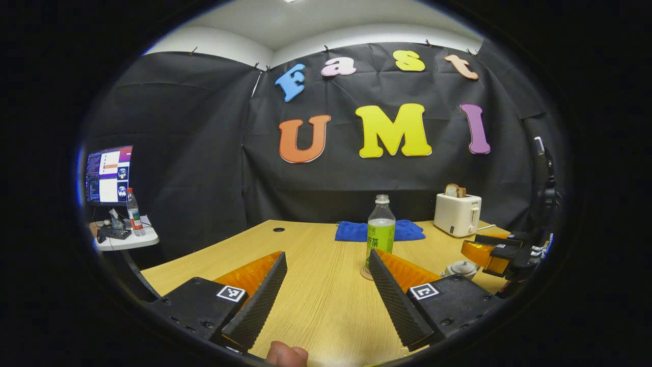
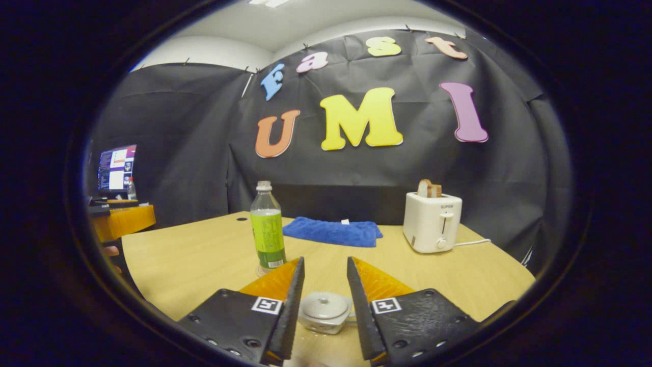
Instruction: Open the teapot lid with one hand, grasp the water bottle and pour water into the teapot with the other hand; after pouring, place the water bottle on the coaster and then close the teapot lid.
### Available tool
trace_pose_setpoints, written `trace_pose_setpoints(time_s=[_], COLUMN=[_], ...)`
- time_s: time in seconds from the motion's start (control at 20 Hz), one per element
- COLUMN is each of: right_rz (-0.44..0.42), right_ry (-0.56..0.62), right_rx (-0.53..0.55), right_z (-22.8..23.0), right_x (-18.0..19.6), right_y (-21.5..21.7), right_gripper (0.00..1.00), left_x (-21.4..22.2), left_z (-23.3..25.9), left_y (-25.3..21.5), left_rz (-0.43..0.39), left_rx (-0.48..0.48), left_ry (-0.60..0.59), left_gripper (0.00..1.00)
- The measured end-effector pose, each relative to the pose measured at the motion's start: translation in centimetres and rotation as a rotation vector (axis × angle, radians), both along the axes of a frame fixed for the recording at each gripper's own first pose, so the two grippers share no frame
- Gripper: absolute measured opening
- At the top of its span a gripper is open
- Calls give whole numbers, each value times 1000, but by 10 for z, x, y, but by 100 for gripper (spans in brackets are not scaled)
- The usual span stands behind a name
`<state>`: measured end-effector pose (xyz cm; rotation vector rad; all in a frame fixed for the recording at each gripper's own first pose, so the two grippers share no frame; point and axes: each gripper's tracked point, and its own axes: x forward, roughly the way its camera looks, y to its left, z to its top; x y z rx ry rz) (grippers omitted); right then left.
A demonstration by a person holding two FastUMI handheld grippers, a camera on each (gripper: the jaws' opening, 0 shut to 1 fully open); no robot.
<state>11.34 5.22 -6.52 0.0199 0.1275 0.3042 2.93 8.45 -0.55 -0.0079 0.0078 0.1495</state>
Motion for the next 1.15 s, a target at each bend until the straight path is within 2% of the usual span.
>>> trace_pose_setpoints(time_s=[0.05, 0.1, 0.15, 0.2, 0.25, 0.4, 0.5, 0.6, 0.8, 1.15], right_rz=[-17, -32, -50, -69, -94, -136, -162, -183, -219, -260], right_ry=[-23, -48, -78, -106, -130, -171, -177, -177, -172, -162], right_rx=[1, -5, -9, -10, -5, 9, 16, 33, 30, 21], right_z=[11, 22, 34, 45, 57, 80, 88, 94, 96, 92], right_x=[-7, -15, -25, -35, -47, -84, -105, -120, -138, -153], right_y=[-7, -14, -21, -29, -37, -53, -63, -70, -80, -83], right_gripper=[57, 70, 77, 91, 96, 98, 98, 98, 98, 98], left_x=[-1, -4, -6, -10, -15, -28, -36, -44, -53, -55], left_z=[2, 7, 10, 13, 17, 28, 30, 31, 30, 28], left_y=[-8, -13, -17, -21, -26, -40, -60, -72, -101, -108], left_rz=[-15, -26, -32, -38, -46, -64, -113, -133, -165, -169], left_rx=[-9, -14, -14, -11, -8, -9, -22, 4, -6, 35], left_ry=[-7, -18, -28, -39, -51, -80, -79, -70, -65, -61], left_gripper=[100, 100, 100, 100, 100, 100, 100, 100, 100, 100])
